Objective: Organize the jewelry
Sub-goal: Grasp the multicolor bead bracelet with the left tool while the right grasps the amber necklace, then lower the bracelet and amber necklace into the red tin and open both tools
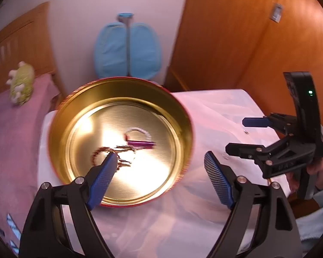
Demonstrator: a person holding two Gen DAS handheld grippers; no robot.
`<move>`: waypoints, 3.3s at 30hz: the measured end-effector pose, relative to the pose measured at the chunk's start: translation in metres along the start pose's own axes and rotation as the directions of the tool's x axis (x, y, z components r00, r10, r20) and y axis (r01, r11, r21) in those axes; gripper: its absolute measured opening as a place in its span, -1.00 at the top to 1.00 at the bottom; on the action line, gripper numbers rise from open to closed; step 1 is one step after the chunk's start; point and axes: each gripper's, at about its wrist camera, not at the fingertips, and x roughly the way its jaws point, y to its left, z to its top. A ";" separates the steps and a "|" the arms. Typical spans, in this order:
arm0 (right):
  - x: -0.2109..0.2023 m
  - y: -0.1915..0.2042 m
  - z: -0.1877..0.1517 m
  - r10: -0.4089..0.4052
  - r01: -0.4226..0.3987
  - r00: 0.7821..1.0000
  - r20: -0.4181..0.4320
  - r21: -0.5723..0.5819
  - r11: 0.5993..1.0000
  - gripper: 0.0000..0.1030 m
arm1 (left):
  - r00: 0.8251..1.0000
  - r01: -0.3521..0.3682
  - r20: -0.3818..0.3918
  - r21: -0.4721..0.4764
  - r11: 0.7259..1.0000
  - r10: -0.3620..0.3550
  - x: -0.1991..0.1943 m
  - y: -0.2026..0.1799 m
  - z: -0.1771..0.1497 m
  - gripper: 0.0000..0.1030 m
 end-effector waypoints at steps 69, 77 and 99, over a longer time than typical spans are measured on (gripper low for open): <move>-0.158 -0.050 -0.064 -0.070 0.013 0.955 0.287 0.196 0.980 0.84 | 0.981 0.170 0.074 0.099 0.980 -0.178 -0.026 -0.093 0.010 0.82; -0.184 0.001 0.006 0.046 -0.060 0.912 0.407 0.023 0.998 0.84 | 0.984 0.004 0.178 -0.010 1.000 -0.002 -0.081 -0.030 0.011 0.82; -0.123 0.108 0.144 0.153 -0.079 0.912 0.381 -0.203 0.976 0.84 | 0.980 -0.088 0.164 -0.152 0.984 0.113 -0.055 0.073 0.041 0.82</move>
